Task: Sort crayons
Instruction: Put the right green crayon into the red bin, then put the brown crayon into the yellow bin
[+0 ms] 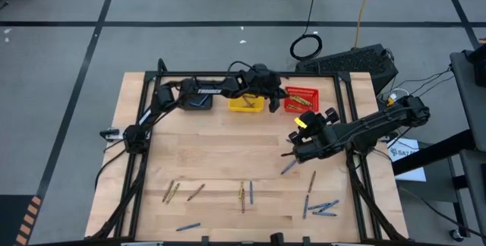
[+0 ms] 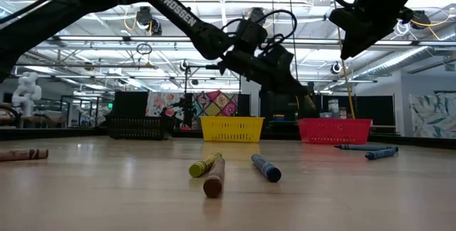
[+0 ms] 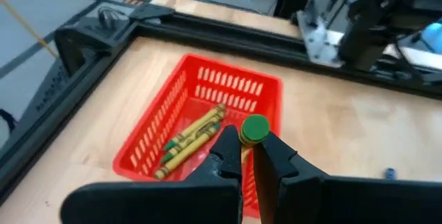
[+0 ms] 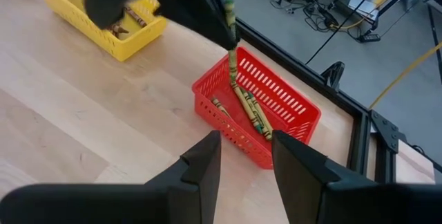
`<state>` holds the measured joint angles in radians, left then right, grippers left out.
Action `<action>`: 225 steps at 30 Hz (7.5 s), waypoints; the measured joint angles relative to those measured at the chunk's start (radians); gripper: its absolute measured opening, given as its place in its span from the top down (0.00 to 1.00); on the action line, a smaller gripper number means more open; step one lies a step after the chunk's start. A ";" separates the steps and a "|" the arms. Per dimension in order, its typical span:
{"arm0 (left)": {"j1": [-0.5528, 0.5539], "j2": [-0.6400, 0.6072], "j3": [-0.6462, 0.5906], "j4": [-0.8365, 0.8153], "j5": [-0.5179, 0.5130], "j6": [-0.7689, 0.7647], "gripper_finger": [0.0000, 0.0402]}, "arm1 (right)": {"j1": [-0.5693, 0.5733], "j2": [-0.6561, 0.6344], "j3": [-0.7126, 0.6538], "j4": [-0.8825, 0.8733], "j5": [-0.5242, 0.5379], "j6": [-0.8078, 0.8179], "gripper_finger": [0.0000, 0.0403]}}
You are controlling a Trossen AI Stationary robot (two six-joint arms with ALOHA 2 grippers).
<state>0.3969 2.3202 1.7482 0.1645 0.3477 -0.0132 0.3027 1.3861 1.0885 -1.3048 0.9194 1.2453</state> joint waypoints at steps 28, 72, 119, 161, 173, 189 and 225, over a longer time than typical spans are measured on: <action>-0.004 0.049 -0.002 0.031 -0.001 -0.032 0.86 | 0.000 0.000 0.000 0.006 -0.004 0.000 0.71; -0.049 -0.127 0.158 -0.695 -0.236 0.309 0.86 | 0.000 0.000 0.000 0.006 0.018 -0.055 0.71; -0.513 -0.542 0.153 -1.731 -0.567 -0.303 0.86 | 0.000 0.000 0.000 0.502 -0.478 -0.734 0.71; -1.022 -0.541 -0.408 -1.354 -0.577 -1.195 0.86 | 0.083 0.000 0.000 0.507 -0.506 -0.429 0.71; -1.059 -0.542 -0.521 -1.113 -0.531 -1.263 0.86 | 0.170 0.000 0.000 0.511 -0.500 -0.367 0.71; -1.067 -0.509 -0.612 -1.028 -0.437 -1.268 0.86 | 0.178 0.000 0.000 0.520 -0.448 -0.367 0.71; -1.064 -0.520 -0.643 -1.106 -0.421 -1.261 0.86 | 0.177 0.000 0.000 0.520 -0.444 -0.367 0.71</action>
<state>-0.6670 1.8004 1.1053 -0.9419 -0.0735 -1.2743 0.4797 1.3865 1.0882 -0.7853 0.4751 0.8780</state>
